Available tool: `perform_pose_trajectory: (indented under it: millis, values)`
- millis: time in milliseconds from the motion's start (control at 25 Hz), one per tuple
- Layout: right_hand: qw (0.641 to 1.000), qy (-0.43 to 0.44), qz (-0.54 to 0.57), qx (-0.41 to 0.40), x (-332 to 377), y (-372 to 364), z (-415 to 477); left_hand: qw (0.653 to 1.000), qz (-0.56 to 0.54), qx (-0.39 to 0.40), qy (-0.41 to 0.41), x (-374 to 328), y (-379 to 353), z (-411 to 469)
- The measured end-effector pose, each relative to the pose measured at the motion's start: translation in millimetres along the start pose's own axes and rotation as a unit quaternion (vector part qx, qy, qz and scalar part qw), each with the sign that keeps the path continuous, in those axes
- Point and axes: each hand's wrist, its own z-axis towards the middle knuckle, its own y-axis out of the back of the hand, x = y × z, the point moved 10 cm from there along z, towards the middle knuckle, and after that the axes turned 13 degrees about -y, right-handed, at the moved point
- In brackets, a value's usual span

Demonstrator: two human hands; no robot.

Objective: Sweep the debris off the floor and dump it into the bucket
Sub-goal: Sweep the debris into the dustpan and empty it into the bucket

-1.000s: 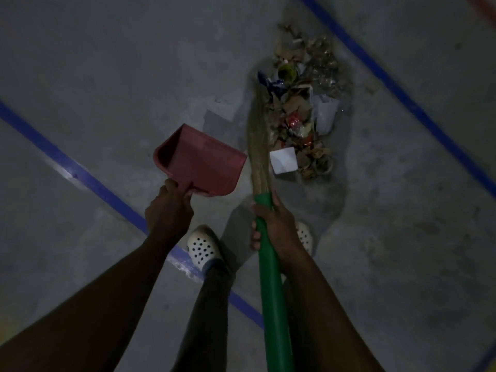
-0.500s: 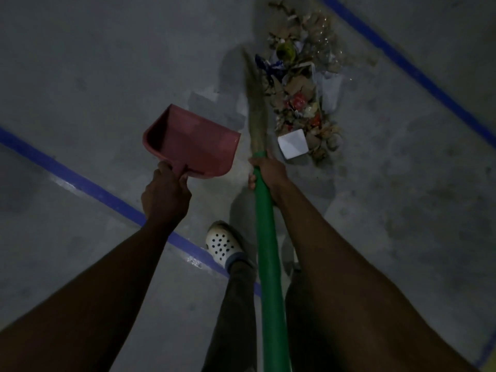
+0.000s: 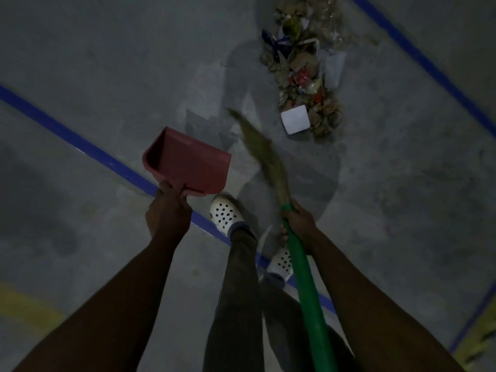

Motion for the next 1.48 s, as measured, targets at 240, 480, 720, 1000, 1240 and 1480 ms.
perform_pose_trajectory:
  millis: [240, 480, 720, 1000, 1240, 1480]
  values:
    - [0.997, 0.047, 0.041, 0.054, -45.8, 1.0, -47.9, 0.997, -0.001, 0.043, 0.057, -9.8, -31.7, -59.4]
    - [0.995, 0.059, 0.038, 0.067, -34.9, 28.6, -58.3, 0.996, -0.002, 0.057, 0.065, -36.1, -42.5, -86.4]
    - [0.987, 0.107, 0.118, 0.005, 16.9, 113.4, -78.4, 0.996, 0.029, 0.077, -0.028, -89.4, -26.9, -53.3]
    - [0.952, 0.065, 0.284, -0.094, 42.0, 170.0, 47.8, 0.973, 0.066, 0.087, -0.204, -158.8, -107.9, 71.4]
    - [0.952, 0.029, 0.270, -0.139, 12.9, 108.1, 211.2, 0.955, 0.104, 0.113, -0.253, -152.6, -259.9, 119.7]
    - [0.968, 0.081, 0.207, -0.113, 17.0, 58.7, 240.3, 0.962, 0.052, 0.101, -0.247, -160.3, -304.4, 148.2]
